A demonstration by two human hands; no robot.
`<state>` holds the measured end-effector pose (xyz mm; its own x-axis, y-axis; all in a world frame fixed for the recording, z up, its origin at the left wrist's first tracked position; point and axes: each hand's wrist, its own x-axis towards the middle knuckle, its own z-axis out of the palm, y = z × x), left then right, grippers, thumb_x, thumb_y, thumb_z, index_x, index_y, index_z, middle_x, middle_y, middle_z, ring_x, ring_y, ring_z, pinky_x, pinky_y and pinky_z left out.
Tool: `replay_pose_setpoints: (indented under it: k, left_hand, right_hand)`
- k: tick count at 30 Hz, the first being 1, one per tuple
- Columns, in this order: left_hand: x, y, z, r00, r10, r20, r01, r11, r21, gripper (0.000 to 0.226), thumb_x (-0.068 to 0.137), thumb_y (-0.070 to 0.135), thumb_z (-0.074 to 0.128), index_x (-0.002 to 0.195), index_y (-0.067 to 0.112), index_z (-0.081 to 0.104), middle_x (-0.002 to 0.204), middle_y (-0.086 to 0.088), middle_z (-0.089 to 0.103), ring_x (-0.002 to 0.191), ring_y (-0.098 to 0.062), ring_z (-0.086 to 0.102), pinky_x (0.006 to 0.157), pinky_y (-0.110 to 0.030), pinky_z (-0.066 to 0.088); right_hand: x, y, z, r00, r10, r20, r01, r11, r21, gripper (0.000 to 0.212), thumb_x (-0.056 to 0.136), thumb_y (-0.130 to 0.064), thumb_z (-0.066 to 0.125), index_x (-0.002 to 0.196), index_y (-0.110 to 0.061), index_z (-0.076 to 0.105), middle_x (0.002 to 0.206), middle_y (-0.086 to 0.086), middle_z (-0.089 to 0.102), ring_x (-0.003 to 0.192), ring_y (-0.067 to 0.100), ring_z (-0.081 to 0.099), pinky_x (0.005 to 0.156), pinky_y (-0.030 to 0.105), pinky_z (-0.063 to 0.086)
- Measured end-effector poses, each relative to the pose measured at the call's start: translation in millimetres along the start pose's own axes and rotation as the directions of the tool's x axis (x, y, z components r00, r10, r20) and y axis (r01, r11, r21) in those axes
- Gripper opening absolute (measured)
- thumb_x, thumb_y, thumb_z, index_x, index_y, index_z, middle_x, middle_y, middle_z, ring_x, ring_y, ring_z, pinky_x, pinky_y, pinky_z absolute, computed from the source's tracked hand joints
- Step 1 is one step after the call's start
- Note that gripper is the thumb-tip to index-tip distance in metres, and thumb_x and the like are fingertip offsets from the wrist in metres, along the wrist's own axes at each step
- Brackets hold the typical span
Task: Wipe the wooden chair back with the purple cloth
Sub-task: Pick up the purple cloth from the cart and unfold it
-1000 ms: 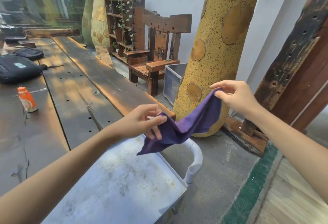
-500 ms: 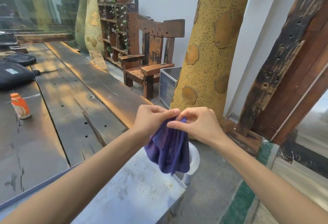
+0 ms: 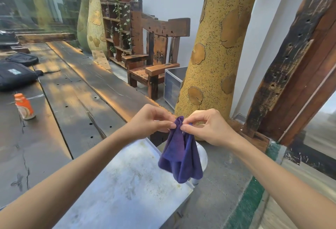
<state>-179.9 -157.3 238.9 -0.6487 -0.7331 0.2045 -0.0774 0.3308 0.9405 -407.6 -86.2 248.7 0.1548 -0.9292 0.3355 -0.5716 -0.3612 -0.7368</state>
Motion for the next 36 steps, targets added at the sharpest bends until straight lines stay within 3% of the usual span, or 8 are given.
replay_pose_setpoints:
  k: [3,5,9,14,19,24,28,36]
  left_hand:
    - [-2,3,-17,0.976,0.208,-0.065,-0.157,0.877,0.454,0.009,0.092,0.008,0.073,0.092,0.017,0.074,0.077,0.008,0.075,0.065,-0.011,0.072,0.064,-0.035,0.063]
    - [-5,3,-30,0.943,0.305,-0.134,-0.188,0.817,0.545,0.008,0.096,0.004,0.066,0.095,0.011,0.068,0.078,0.003,0.074,0.062,-0.011,0.073,0.063,-0.037,0.063]
    - [-6,-2,-61,0.872,0.374,-0.316,-0.168,0.834,0.525,0.01,0.095,-0.005,0.063,0.097,0.005,0.065,0.092,-0.013,0.076,0.076,-0.016,0.078,0.073,-0.035,0.065]
    - [-11,-5,-96,0.796,0.383,-0.468,-0.128,0.863,0.488,0.021,0.09,-0.01,0.064,0.096,0.009,0.073,0.095,-0.011,0.077,0.092,-0.023,0.077,0.086,-0.032,0.062]
    - [-12,11,-113,0.798,0.434,-0.419,-0.173,0.83,0.53,0.026,0.09,-0.008,0.064,0.102,0.009,0.079,0.098,-0.006,0.078,0.093,-0.014,0.077,0.091,-0.026,0.059]
    - [1,27,-117,0.774,0.45,-0.446,-0.155,0.817,0.555,0.022,0.09,-0.005,0.065,0.103,0.005,0.078,0.099,-0.011,0.079,0.094,-0.019,0.078,0.093,-0.031,0.059]
    - [4,29,-119,0.824,0.412,-0.389,-0.115,0.794,0.596,0.023,0.081,0.016,0.085,0.103,0.013,0.079,0.098,0.0,0.079,0.091,-0.005,0.076,0.091,-0.019,0.057]
    - [19,32,-125,0.815,0.457,-0.355,-0.017,0.633,0.774,0.017,0.073,-0.003,0.086,0.088,0.005,0.081,0.082,-0.008,0.077,0.072,-0.023,0.076,0.075,0.002,0.049]
  right_hand:
    - [-1,5,-16,1.0,0.012,0.004,-0.012,0.999,-0.033,0.003,0.081,-0.022,0.084,0.083,-0.02,0.083,0.083,-0.005,0.079,0.084,0.018,0.075,0.085,0.038,0.059]
    - [-2,9,-34,1.0,0.026,-0.007,-0.026,1.0,-0.011,0.006,0.079,-0.029,0.084,0.083,-0.024,0.083,0.084,-0.005,0.08,0.084,0.016,0.076,0.084,0.032,0.06]
    - [-6,24,-78,0.992,0.07,-0.109,-0.065,0.996,0.056,0.01,0.078,-0.018,0.088,0.083,-0.025,0.083,0.083,-0.001,0.08,0.076,0.007,0.072,0.073,0.016,0.054]
    - [-12,42,-123,0.966,0.126,-0.225,-0.127,0.992,0.007,0.011,0.077,-0.014,0.087,0.085,-0.02,0.082,0.085,0.007,0.08,0.073,0.01,0.067,0.074,0.018,0.055]
    - [-11,37,-147,0.957,0.088,-0.275,-0.119,0.988,-0.097,0.017,0.074,-0.021,0.089,0.089,-0.022,0.082,0.086,0.001,0.081,0.077,0.014,0.07,0.084,0.029,0.057]
    - [-6,25,-156,0.971,0.046,-0.236,-0.09,0.979,-0.18,0.024,0.072,-0.016,0.091,0.089,-0.03,0.08,0.087,-0.011,0.08,0.077,0.005,0.072,0.085,0.022,0.059]
    - [-6,15,-156,0.984,0.073,-0.162,-0.099,0.982,-0.16,0.028,0.069,-0.024,0.093,0.095,-0.028,0.083,0.094,-0.006,0.081,0.087,0.011,0.075,0.09,0.024,0.058]
    - [-4,0,-147,0.987,0.152,-0.046,-0.156,0.873,-0.463,0.024,0.072,-0.027,0.092,0.089,-0.041,0.082,0.077,-0.018,0.078,0.075,0.003,0.071,0.066,0.012,0.049]
